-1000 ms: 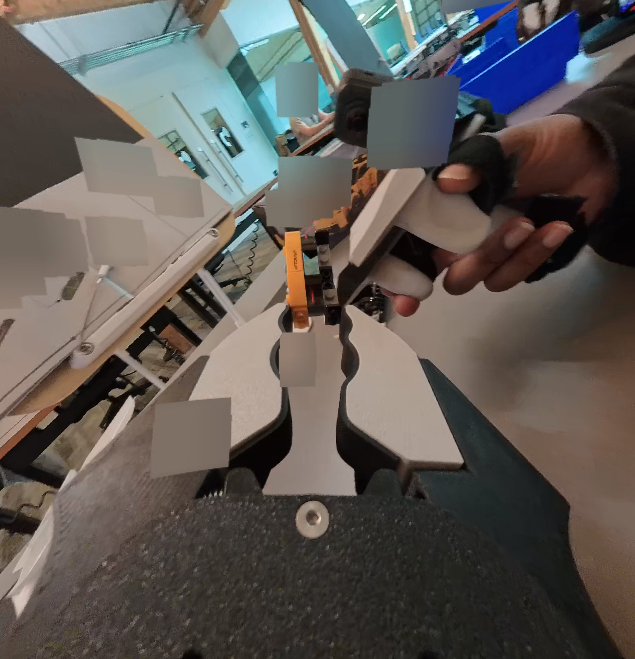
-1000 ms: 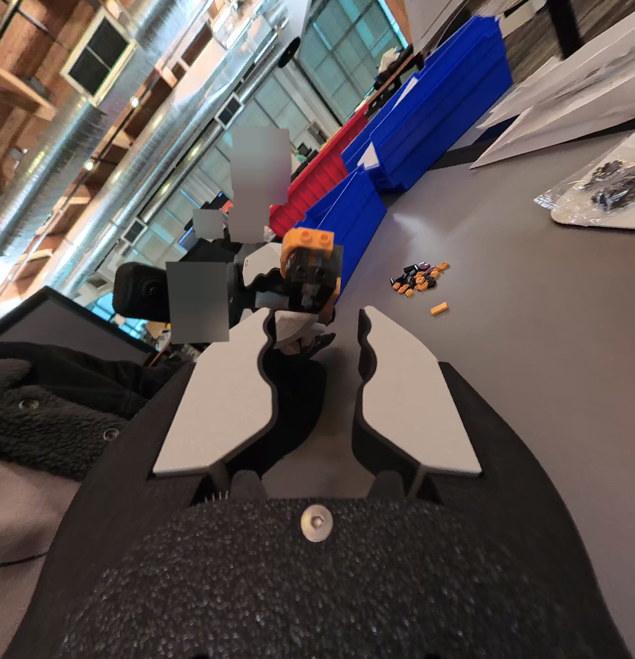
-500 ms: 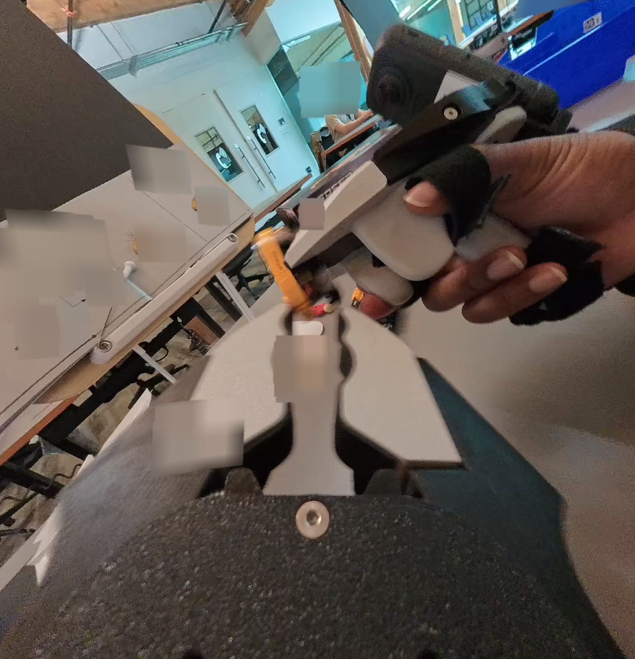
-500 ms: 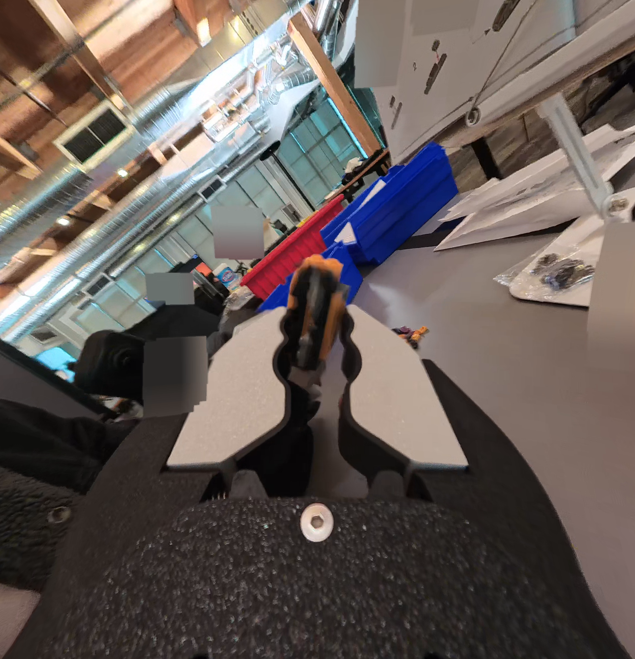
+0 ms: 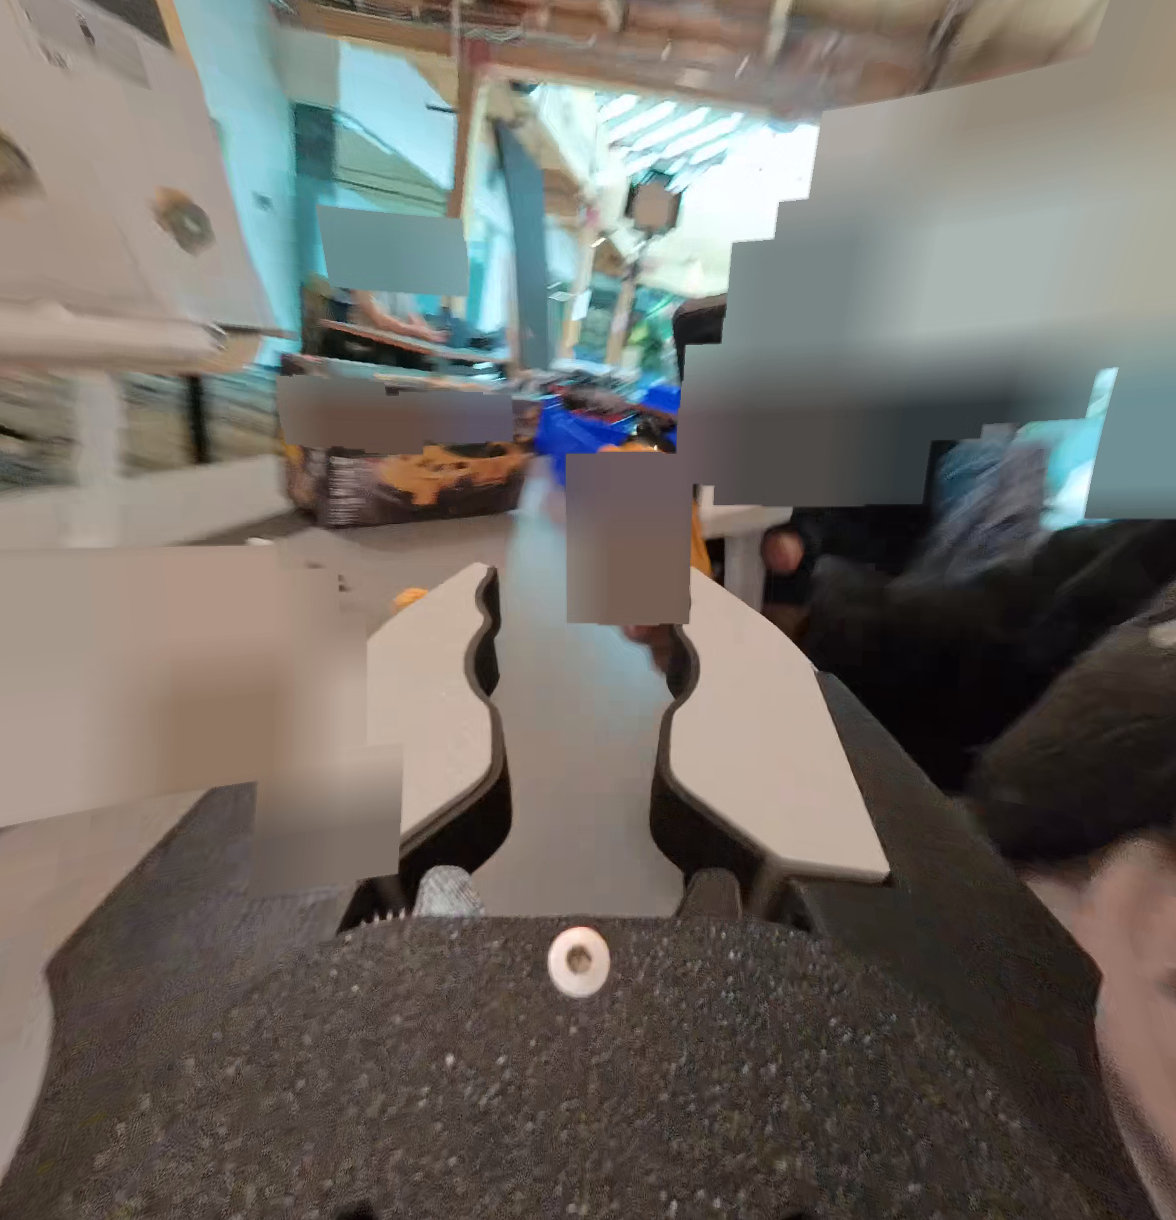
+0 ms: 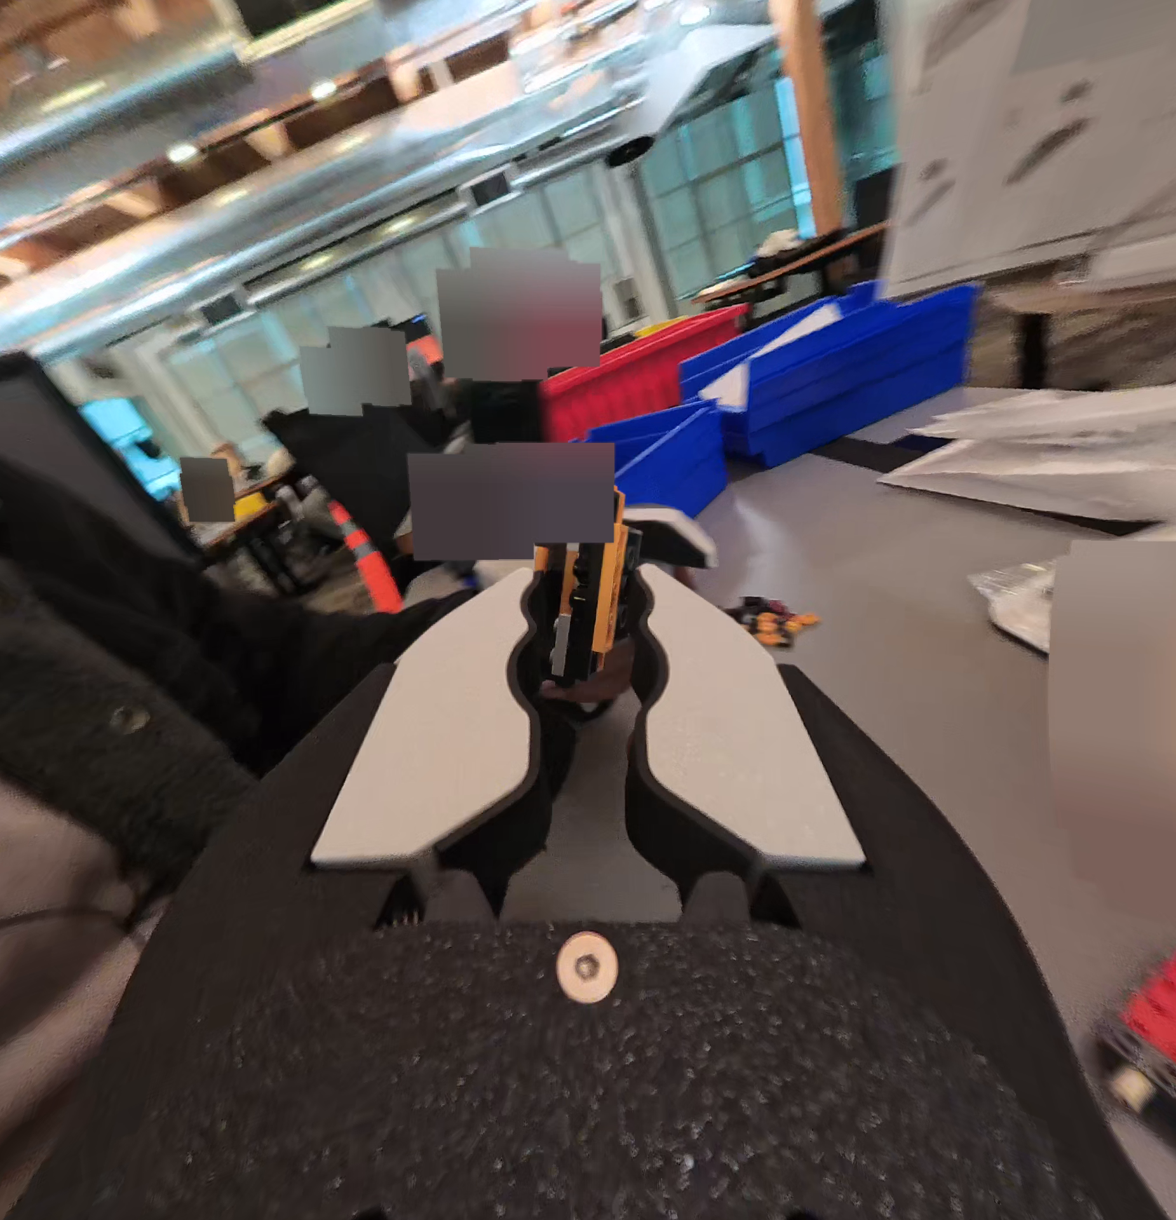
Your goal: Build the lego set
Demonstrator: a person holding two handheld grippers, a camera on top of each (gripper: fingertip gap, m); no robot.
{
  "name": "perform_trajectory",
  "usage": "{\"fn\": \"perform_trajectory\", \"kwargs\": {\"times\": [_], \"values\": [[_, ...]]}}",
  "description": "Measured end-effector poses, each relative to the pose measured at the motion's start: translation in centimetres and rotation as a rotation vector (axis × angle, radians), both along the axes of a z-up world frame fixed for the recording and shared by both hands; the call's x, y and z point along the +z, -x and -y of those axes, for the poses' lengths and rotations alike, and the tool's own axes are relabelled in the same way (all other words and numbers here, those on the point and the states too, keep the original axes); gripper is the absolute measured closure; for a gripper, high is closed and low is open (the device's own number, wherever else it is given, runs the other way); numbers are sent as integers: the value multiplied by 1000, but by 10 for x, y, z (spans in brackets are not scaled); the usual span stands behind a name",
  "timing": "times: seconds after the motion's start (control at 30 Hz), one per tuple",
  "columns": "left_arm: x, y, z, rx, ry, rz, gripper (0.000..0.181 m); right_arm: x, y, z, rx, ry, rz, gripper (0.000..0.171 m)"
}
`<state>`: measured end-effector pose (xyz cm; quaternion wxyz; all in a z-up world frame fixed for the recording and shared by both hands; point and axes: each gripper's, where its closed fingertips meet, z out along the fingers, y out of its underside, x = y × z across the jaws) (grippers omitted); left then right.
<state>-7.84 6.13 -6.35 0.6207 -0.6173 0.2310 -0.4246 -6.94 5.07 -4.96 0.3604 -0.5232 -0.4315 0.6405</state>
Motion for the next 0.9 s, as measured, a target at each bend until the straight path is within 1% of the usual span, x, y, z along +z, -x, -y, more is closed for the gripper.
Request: {"fn": "perform_trajectory", "kwargs": {"times": [0.03,0.07,0.17,0.27,0.33,0.4,0.47,0.6,0.77,0.9], "values": [[4,-2,5,-71,32,81,136,3,0,7,37,-7,-24,148],[6,-4,9,-115,43,124,138,5,-1,12,62,-9,-36,148],[14,-13,24,-214,-1,142,147,9,-7,22,130,-43,-64,147],[25,-17,41,-351,0,229,138,11,-11,33,211,-52,-96,147],[23,-20,43,-361,-9,206,135,8,-11,38,235,-72,-80,147],[25,-25,52,-400,-43,190,142,2,-9,44,244,-120,-54,148],[25,-26,53,-378,-70,161,150,0,-8,45,252,-120,-51,148],[23,-26,51,-332,-99,101,150,0,-7,43,233,-148,-48,147],[22,-22,43,-237,-144,35,150,-1,-7,33,113,-299,2,146],[21,-27,47,-238,-175,-11,150,-1,-10,36,87,-402,21,146]]}}
